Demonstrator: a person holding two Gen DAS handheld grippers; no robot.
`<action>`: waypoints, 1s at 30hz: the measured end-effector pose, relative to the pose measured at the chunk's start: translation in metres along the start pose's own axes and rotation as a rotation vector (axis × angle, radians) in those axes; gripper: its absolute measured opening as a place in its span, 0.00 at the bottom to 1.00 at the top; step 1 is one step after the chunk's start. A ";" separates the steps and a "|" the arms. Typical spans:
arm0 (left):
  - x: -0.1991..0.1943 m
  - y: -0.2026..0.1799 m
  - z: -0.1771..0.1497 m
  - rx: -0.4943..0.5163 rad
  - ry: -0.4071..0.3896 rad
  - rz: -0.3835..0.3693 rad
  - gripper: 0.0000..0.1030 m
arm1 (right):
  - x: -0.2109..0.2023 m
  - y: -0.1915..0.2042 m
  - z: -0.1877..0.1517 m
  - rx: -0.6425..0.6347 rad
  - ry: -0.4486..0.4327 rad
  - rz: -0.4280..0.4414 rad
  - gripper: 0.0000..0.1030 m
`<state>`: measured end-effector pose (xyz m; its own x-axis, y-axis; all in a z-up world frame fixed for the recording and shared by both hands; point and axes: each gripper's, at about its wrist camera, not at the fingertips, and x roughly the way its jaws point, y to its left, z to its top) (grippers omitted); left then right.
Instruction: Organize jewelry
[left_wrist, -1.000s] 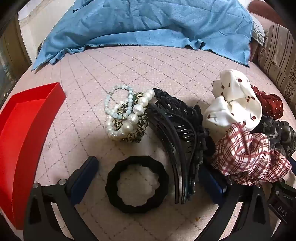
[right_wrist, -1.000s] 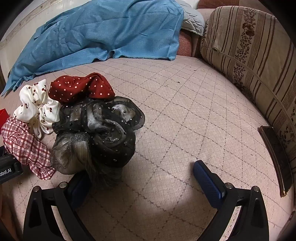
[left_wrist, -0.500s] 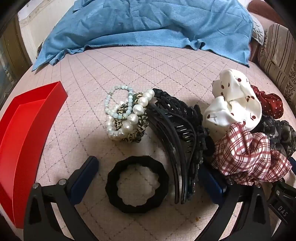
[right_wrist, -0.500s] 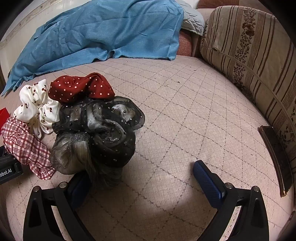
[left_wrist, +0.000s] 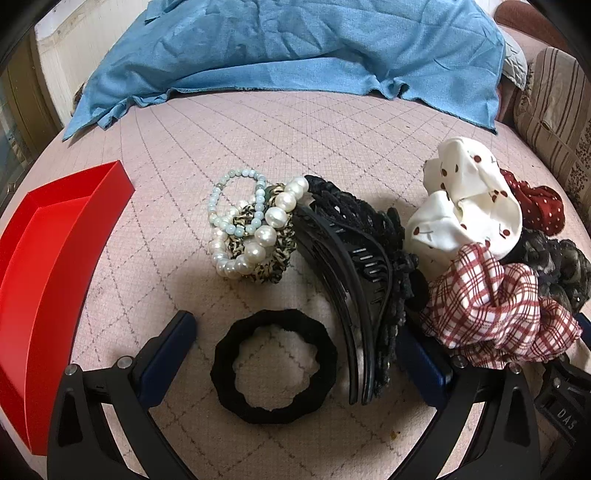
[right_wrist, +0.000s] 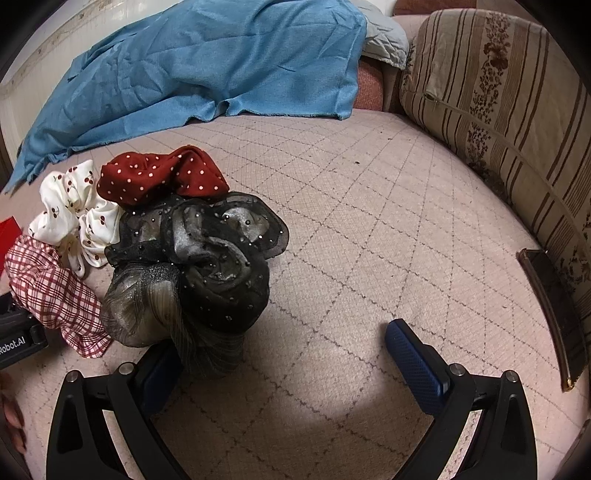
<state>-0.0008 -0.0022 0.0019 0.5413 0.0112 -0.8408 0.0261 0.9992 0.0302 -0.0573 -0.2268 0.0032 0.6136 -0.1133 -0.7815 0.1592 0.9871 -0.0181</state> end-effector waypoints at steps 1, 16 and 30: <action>0.000 0.000 0.000 0.020 0.011 -0.010 1.00 | 0.000 0.000 0.001 0.001 0.012 0.008 1.00; -0.060 0.051 -0.037 0.033 0.003 -0.096 1.00 | -0.028 0.003 -0.022 0.021 0.087 -0.002 1.00; -0.152 0.069 -0.057 0.094 -0.186 -0.002 1.00 | -0.101 0.004 -0.046 0.157 -0.005 0.066 1.00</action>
<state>-0.1289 0.0677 0.1016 0.6867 -0.0068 -0.7269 0.1006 0.9912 0.0858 -0.1545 -0.2057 0.0535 0.6306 -0.0496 -0.7745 0.2368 0.9627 0.1311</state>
